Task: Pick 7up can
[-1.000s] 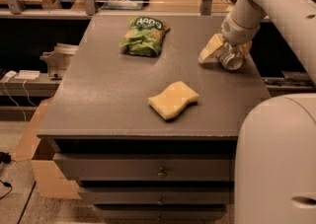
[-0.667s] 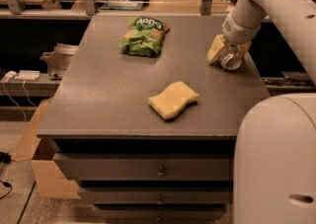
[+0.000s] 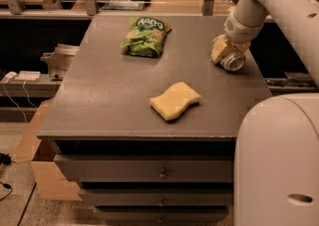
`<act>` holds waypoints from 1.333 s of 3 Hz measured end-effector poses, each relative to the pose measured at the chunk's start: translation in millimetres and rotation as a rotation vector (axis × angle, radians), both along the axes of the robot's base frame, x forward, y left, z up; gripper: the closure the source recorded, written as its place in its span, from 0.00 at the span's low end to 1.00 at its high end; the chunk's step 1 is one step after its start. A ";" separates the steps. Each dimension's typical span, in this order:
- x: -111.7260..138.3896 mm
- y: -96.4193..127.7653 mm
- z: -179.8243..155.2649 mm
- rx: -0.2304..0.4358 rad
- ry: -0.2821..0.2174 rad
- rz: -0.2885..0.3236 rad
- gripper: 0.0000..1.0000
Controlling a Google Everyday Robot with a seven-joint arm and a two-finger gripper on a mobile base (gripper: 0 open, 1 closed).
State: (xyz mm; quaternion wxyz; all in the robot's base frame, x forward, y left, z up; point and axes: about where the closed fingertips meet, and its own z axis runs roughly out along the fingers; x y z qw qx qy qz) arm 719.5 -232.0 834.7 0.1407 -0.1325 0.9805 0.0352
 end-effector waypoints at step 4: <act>8.6 0.7 76.2 -0.062 -0.162 0.111 1.00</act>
Offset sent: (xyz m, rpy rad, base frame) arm 0.0066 -0.0027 0.0813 -0.0698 -0.1614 0.1007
